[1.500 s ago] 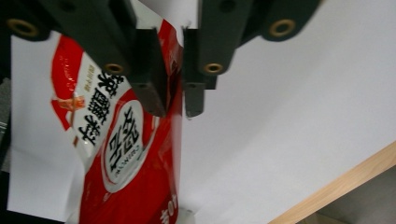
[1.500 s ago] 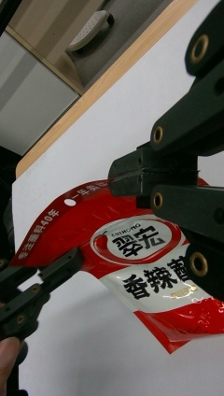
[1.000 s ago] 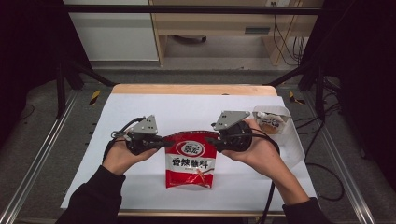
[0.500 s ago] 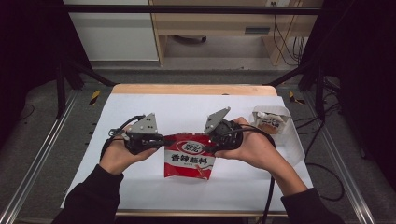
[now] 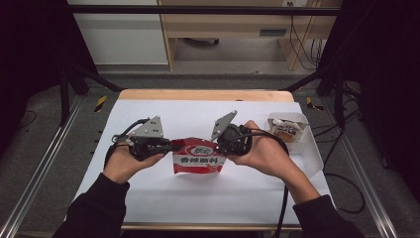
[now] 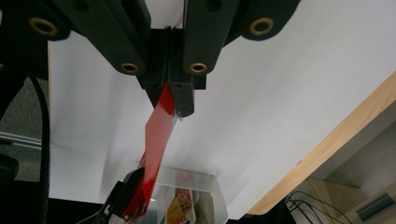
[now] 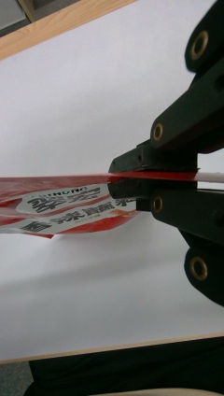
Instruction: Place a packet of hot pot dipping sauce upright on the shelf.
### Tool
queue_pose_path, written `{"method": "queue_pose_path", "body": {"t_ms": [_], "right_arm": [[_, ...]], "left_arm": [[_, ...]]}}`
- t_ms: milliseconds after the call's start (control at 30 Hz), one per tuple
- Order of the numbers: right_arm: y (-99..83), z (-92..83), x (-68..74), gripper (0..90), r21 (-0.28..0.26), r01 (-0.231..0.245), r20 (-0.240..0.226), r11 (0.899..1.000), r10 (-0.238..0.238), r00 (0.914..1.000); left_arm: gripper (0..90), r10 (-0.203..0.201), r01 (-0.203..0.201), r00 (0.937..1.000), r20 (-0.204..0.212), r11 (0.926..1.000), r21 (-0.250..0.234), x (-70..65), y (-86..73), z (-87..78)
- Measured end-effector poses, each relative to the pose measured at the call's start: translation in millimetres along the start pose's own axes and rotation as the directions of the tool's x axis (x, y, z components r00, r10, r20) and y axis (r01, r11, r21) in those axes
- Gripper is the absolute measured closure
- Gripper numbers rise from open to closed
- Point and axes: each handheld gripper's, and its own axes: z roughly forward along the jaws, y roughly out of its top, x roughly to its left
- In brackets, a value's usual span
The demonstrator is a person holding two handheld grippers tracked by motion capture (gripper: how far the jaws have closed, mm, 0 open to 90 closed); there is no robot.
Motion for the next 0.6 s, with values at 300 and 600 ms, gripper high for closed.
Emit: {"method": "queue_pose_path", "body": {"t_ms": [300,600], "right_arm": [[10.2,-6.8,-5.7,89.5,0.032,0.031,0.015,0.999,-0.031,0.9994],[15.0,-15.5,-11.4,89.6,0.052,0.053,0.043,0.997,-0.055,0.9975]], "left_arm": [[86.5,-0.038,0.038,0.9992,-0.007,0.9991,-0.020,3.3,-2.4,0.1],[59.9,-0.093,0.090,0.9949,-0.039,0.9938,-0.065,5.9,-9.1,-1.6]]}}
